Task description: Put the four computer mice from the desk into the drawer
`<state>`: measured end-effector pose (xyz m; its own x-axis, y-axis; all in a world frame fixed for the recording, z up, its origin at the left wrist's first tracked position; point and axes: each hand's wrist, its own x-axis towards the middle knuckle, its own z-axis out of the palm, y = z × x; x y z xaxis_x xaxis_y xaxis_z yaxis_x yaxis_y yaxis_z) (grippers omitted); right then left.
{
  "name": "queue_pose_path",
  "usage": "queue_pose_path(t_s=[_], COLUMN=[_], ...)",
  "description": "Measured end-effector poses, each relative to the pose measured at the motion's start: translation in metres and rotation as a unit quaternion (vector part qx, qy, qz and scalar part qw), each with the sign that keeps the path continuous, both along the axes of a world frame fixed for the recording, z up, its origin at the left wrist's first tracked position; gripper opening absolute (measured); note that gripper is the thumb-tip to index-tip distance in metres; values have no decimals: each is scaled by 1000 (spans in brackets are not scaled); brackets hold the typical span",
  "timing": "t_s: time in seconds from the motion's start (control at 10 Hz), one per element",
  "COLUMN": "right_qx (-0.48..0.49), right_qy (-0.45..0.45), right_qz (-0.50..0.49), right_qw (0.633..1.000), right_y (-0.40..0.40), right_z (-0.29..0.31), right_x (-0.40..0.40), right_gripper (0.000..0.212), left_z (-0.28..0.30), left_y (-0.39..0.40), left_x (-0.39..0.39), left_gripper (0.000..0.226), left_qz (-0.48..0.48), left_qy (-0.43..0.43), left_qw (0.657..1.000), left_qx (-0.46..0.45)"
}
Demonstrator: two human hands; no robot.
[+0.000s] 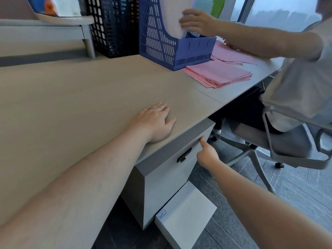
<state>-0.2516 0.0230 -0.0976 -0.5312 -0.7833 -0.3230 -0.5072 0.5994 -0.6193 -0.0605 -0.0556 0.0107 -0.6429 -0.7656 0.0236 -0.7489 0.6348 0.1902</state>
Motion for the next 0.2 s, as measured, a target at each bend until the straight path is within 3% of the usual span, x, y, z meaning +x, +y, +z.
queue_pose_path(t_s=[0.1, 0.2], right_qx=[51, 75], right_qy=[36, 73], right_qz=[85, 89], right_qw=[994, 991], right_y=[7, 18], right_z=[-7, 0], right_x=[-2, -12], right_gripper=[71, 52], left_z=[0, 0], left_y=[1, 1], left_x=[2, 2], left_gripper=[62, 62], left_qz=[-1, -5], left_qy=[5, 10], left_qw=[1000, 1000], left_qx=[-3, 2])
